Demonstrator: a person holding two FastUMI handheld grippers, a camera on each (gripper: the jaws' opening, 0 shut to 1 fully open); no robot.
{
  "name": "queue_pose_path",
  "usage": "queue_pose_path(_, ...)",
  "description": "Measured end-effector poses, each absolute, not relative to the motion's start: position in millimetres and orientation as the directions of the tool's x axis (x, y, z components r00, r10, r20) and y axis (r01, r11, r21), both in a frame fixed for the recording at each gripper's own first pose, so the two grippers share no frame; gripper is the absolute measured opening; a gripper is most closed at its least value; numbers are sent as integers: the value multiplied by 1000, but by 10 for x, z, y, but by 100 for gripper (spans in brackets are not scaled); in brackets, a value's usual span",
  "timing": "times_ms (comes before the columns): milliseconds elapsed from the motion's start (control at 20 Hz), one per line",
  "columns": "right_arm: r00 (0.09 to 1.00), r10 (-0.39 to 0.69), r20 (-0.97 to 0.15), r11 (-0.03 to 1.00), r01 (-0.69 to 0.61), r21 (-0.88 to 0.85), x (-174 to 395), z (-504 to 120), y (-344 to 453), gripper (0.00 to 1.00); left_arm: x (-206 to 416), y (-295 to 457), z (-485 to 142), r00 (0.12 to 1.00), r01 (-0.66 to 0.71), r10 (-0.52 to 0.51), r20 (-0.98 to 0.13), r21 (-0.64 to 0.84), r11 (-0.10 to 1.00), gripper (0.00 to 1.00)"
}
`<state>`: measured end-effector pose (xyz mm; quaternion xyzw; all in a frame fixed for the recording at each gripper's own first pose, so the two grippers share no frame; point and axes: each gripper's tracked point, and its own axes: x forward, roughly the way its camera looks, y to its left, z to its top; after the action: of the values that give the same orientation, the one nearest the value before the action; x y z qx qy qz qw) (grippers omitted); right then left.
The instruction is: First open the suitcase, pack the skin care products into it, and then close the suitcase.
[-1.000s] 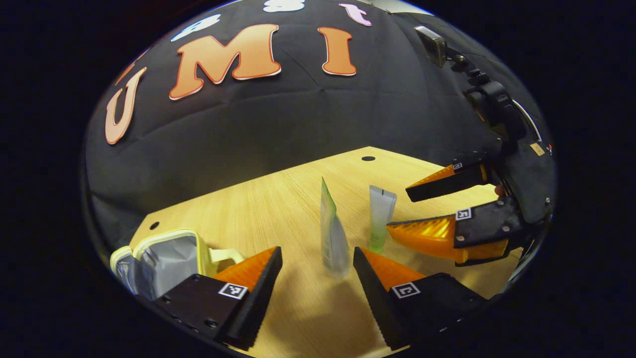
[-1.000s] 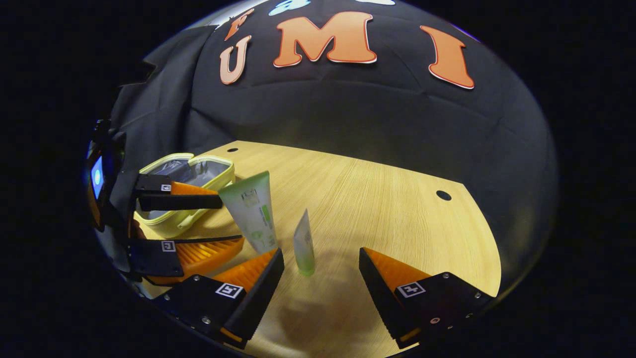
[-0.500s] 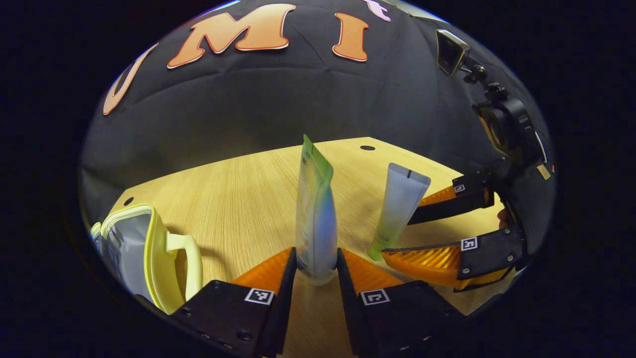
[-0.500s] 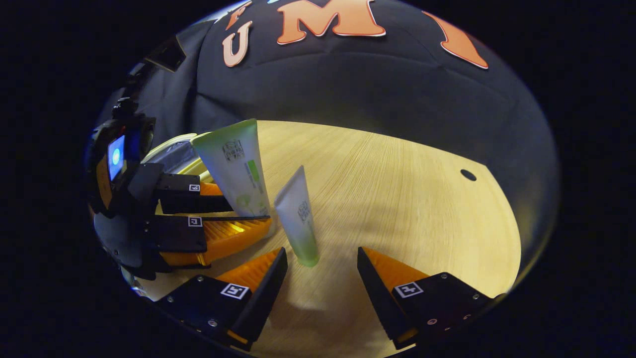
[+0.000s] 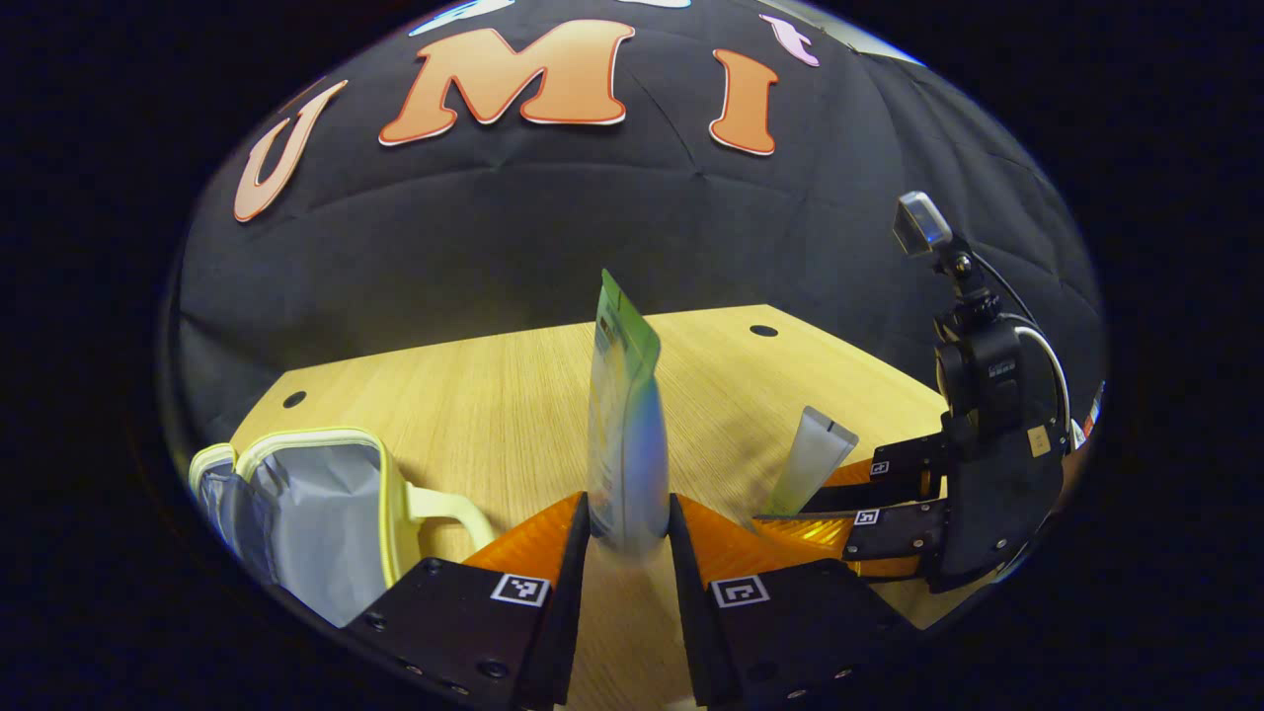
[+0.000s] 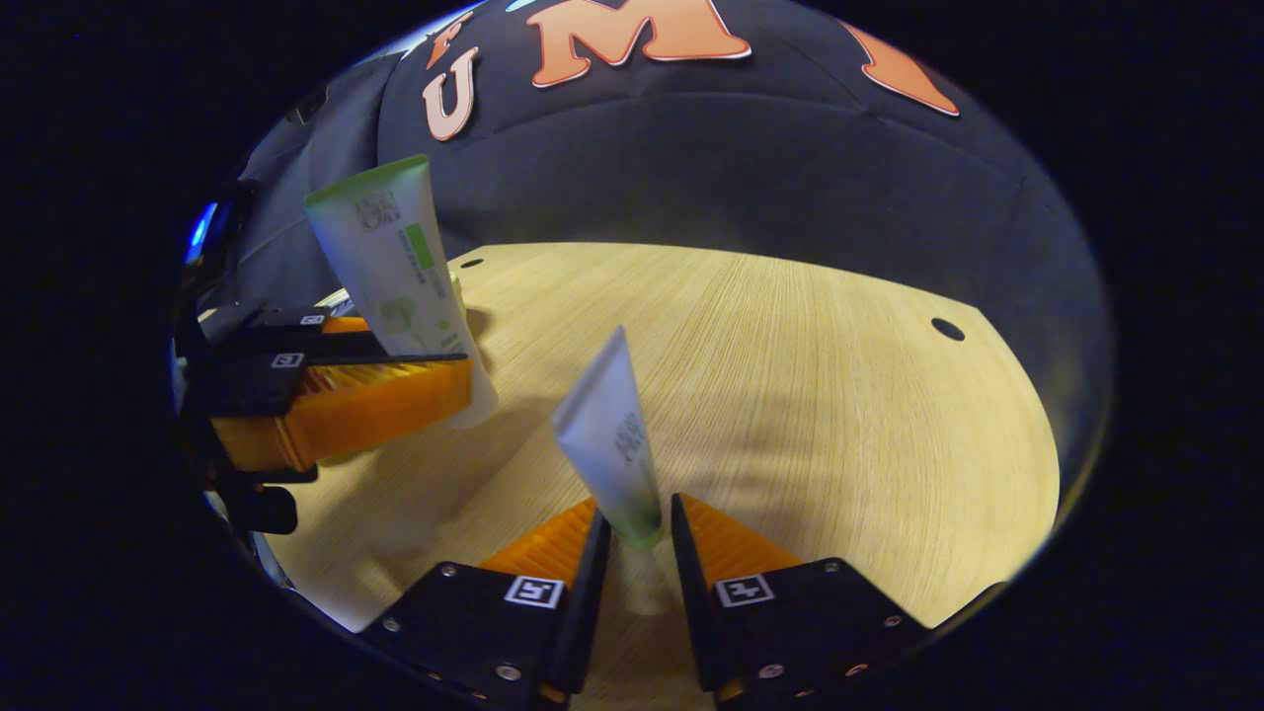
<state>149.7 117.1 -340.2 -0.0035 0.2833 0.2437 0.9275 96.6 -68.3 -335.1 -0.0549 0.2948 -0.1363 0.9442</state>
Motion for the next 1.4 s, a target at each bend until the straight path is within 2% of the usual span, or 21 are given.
queue_pose_path(50, 711, 465, -527, 875, -461, 150, 1474, -3349, 1211, 29, 956, -619, -3272, 796, 218, -277, -538, -172, 961, 45)
queue_pose_path(100, 706, 467, -532, 874, -459, 158, 1429, -3349, 1226, 34, 924, -568, -3233, 799, 210, -266, -539, -164, 964, 45)
queue_pose_path(550, 713, 524, -466, 841, -521, 148, 1112, -2628, 1395, 33, 529, 67, -2707, 827, 61, -118, -550, -121, 991, 45)
queue_pose_path(750, 697, 579, -423, 800, -586, 131, 946, -2260, 1566, 33, 226, 483, -2485, 826, -51, -9, -564, -90, 995, 47)
queue_pose_path(1050, 662, 660, -355, 732, -673, 108, 795, -1816, 1907, 33, -201, 1113, -2204, 816, -199, 136, -562, -51, 979, 45)
queue_pose_path(1250, 644, 693, -324, 695, -716, 62, 685, -1611, 2245, 33, -382, 1507, -2255, 794, -238, 169, -585, -43, 970, 45)
queue_pose_path(1400, 632, 704, -324, 685, -725, 74, 642, -1554, 2515, 33, -339, 1738, -2537, 778, -226, 130, -615, -80, 971, 45)
